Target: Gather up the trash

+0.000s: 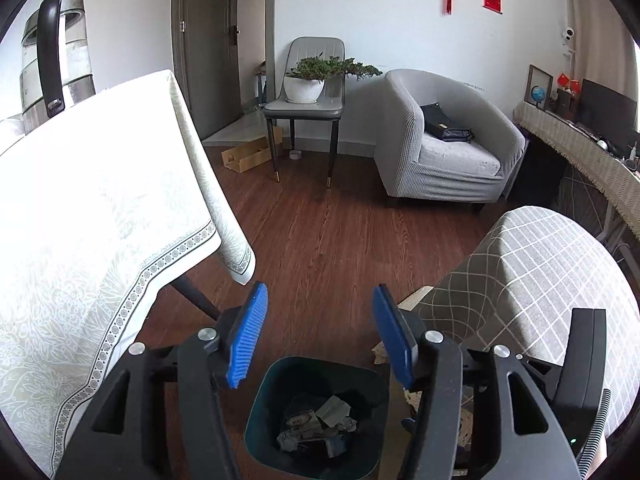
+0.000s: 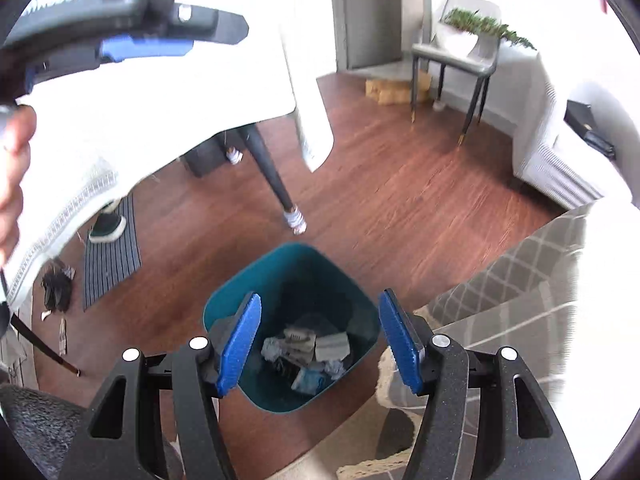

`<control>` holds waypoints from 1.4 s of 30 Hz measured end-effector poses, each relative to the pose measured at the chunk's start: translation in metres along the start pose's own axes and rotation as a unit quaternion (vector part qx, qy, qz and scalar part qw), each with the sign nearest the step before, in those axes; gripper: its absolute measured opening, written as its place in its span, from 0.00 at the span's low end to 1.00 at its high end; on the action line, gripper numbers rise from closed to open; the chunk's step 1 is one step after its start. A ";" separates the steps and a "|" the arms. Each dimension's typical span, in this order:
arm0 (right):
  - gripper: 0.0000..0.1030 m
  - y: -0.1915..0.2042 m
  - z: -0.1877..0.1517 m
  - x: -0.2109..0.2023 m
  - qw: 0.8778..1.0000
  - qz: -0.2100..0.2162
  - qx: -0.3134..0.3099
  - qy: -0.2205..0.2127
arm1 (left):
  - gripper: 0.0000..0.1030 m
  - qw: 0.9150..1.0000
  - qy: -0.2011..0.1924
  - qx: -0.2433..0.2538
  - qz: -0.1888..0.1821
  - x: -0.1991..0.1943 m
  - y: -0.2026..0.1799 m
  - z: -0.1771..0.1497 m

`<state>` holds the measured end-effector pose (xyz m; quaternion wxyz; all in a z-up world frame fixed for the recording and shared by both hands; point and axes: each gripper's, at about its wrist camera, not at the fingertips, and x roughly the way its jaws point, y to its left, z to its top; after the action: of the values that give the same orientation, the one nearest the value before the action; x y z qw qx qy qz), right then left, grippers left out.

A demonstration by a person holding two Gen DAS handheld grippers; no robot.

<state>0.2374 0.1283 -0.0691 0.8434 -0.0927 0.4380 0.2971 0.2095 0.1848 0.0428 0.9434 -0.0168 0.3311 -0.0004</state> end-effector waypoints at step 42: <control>0.97 -0.099 -0.183 -0.272 0.954 -0.207 0.124 -0.179 | 0.97 0.997 -0.038 0.060 -0.004 -0.106 -0.088 -0.143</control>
<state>0.0503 -0.1426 0.0271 0.9558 -0.0212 0.2845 0.0712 0.0380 0.0934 0.0004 0.9548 0.0385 0.2939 -0.0229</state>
